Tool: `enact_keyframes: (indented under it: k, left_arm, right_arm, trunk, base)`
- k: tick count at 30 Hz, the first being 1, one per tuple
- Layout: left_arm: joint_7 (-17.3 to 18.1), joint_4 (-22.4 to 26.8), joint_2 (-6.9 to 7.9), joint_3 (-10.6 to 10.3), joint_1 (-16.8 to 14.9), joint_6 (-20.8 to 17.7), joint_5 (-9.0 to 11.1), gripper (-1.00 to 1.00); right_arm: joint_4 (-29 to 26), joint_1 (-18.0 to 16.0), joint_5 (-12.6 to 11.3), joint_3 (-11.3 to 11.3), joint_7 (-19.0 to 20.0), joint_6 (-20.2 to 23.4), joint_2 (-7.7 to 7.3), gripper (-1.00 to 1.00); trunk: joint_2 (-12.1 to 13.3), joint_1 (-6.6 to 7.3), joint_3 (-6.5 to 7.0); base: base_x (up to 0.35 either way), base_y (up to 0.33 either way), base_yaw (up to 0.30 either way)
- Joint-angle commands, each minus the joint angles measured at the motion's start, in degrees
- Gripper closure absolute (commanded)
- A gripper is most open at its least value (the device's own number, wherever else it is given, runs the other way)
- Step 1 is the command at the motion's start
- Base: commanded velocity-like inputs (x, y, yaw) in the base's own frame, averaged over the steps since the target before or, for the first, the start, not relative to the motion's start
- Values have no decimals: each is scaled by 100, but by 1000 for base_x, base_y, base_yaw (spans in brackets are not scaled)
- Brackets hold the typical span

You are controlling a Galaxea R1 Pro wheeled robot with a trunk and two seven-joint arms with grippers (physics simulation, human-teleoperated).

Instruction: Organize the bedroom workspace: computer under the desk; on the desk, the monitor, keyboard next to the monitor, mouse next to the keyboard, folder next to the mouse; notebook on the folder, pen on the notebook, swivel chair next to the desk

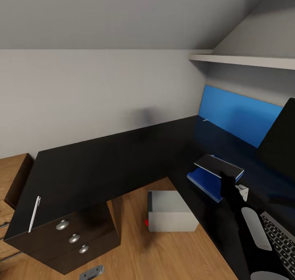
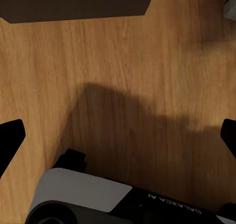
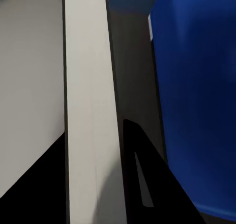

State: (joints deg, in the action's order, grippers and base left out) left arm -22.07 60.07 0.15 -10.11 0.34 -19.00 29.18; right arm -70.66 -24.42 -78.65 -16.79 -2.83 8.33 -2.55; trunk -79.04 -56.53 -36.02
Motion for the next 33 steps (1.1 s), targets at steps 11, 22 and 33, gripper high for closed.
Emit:
enact_keyframes:
  k: [11,22,33]
  left_arm:
    - [-43,14,-6,-9,1,-16,45,-100]
    - [-43,15,-6,-13,1,-16,44,-100]
    - [-43,14,-7,-10,1,2,44,-100]
  right_arm:
    - [-9,-2,-40,-8,-34,28,0,100]
    - [-9,-1,-39,-8,-47,28,-8,100]
    - [-9,-4,-37,-8,-51,28,-8,100]
  trunk:
    - [-3,0,-4]
    - [-3,0,-4]
    - [-3,0,-4]
  base:
    - [28,0,0]
    - [0,0,0]
    - [36,24,0]
